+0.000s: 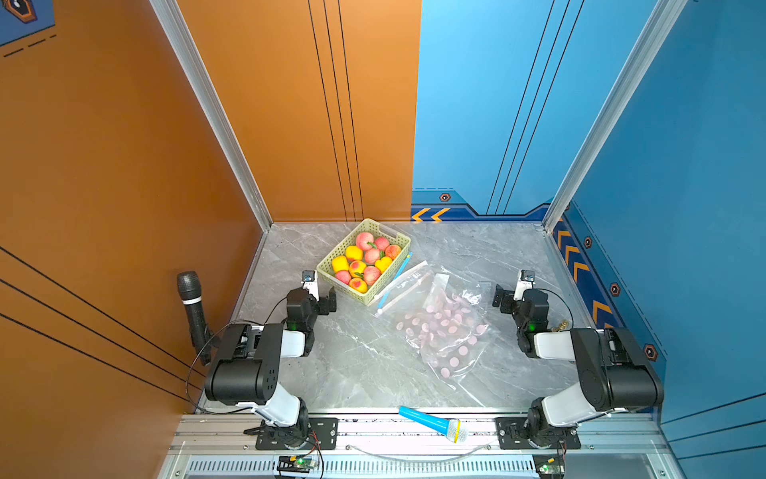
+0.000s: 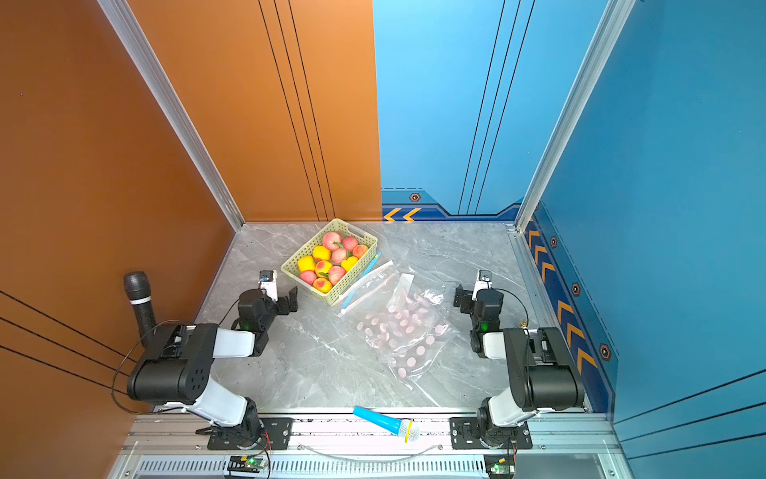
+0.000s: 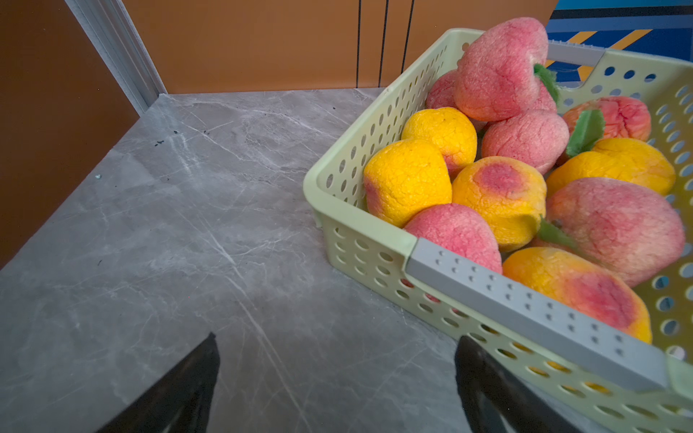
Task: Place the peach in a zip-top bag and seal the zipper
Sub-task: Open the zipper food storage bag.
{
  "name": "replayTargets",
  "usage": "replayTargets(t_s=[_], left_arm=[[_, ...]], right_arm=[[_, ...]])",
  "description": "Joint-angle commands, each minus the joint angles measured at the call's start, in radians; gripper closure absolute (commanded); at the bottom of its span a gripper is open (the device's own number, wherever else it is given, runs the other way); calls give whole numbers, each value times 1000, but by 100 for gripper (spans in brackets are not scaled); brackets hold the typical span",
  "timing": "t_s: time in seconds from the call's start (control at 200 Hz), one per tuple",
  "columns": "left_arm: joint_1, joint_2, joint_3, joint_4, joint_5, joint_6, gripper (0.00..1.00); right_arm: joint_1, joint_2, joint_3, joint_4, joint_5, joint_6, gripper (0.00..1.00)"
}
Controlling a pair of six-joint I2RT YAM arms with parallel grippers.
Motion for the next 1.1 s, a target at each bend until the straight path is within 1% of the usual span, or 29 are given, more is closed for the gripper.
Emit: replayTargets(t_s=[0.0,0.686,0.776,0.881,0.976,1.096], left_arm=[[-3,-8,2,13,-5,2,2],[0,-11,1,13,-2,1,2],[4,-14,-4,20,-20,-10,2],[21,-47,-48,80,-61,-48,2],[26,-89,-95,133,-83,-59,2],[25,-186,-122,92,-121,-67,2]], right_arm=[[6,1,19,-5,-13,-9,0],[5,1,18,-4,-12,-9,0],[5,1,19,-5,-12,-10,0],[6,-1,22,-5,1,-7,0],[6,-36,46,-85,26,5,0],[9,-95,60,-161,40,9,0]])
